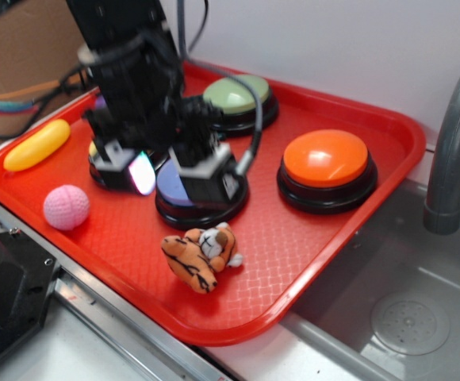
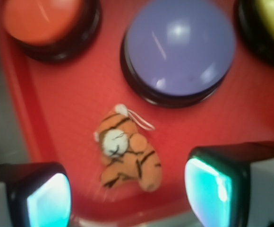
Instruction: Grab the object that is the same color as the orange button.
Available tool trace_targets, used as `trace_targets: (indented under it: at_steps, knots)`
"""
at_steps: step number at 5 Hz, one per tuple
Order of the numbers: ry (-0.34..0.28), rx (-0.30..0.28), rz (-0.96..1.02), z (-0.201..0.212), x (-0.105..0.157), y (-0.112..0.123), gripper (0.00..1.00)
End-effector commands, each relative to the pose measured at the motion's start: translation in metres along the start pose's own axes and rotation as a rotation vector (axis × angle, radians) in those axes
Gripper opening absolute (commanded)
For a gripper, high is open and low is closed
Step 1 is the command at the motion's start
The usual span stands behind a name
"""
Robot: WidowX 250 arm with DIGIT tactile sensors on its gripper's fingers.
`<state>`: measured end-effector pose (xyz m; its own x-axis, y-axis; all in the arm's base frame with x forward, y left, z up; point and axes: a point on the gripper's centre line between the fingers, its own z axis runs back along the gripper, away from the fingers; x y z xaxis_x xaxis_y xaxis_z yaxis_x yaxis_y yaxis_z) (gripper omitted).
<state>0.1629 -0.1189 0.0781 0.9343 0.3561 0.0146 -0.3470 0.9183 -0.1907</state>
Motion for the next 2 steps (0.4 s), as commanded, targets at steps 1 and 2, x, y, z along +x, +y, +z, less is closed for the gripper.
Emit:
trace_targets:
  at_steps: [1,2]
  knots:
    - [-0.034,0.057,0.074,-0.0364,0.0078,-0.0092,1.0]
    - [-0.021,0.055,0.082,-0.0449,0.0081,-0.0096,1.0]
